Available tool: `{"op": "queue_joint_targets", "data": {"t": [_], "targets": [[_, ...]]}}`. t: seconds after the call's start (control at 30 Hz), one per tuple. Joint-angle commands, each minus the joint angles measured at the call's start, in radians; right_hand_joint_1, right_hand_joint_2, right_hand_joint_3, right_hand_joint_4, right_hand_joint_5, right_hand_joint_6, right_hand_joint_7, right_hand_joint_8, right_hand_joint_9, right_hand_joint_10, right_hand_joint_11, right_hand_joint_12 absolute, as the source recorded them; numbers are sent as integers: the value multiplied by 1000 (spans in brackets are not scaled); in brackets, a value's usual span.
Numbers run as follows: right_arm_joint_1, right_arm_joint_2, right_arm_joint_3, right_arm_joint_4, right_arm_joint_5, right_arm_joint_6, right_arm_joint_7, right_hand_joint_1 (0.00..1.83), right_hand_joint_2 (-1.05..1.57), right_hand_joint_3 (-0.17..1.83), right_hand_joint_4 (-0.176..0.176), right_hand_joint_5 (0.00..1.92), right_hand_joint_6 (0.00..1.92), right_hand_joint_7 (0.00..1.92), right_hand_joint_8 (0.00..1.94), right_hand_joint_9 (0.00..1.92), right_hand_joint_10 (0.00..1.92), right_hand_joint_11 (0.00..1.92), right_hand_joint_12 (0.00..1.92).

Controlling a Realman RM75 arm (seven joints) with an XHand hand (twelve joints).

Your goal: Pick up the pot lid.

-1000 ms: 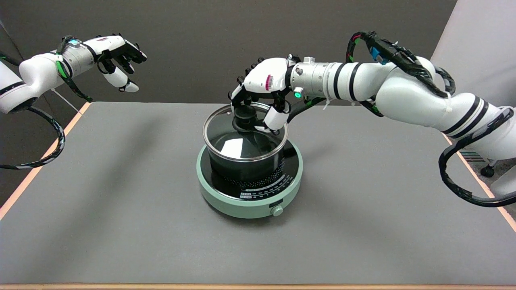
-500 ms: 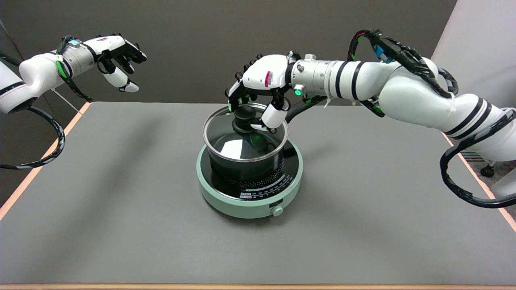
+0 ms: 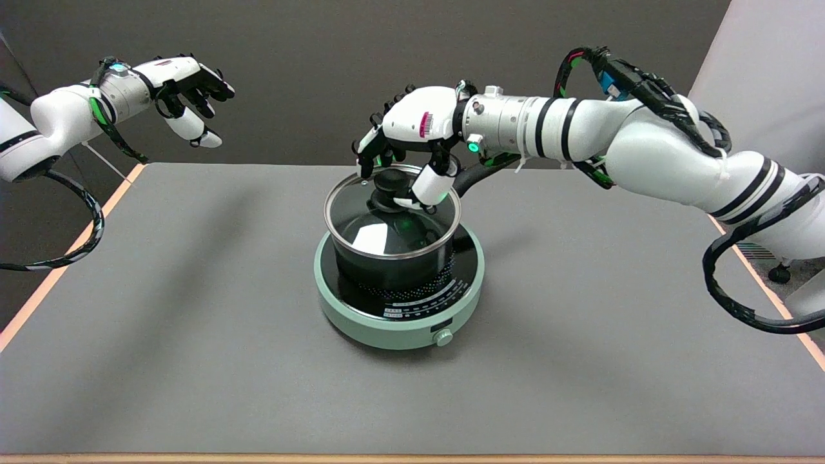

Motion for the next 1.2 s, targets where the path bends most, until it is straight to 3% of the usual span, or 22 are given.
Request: {"op": "queue_joint_targets", "data": {"t": [0.03, 0.83, 1.2], "targets": [[-3, -14, -11, -19, 17, 13, 0, 904, 642, 845, 168, 591, 431, 737, 406, 739, 704, 483, 864], [-19, -8, -4, -22, 9, 7, 0, 939, 646, 840, 176, 622, 561, 776, 398, 754, 694, 489, 867], [-25, -7, -4, -22, 9, 24, 0, 944, 740, 792, 166, 627, 840, 755, 690, 732, 874, 512, 879]]}}
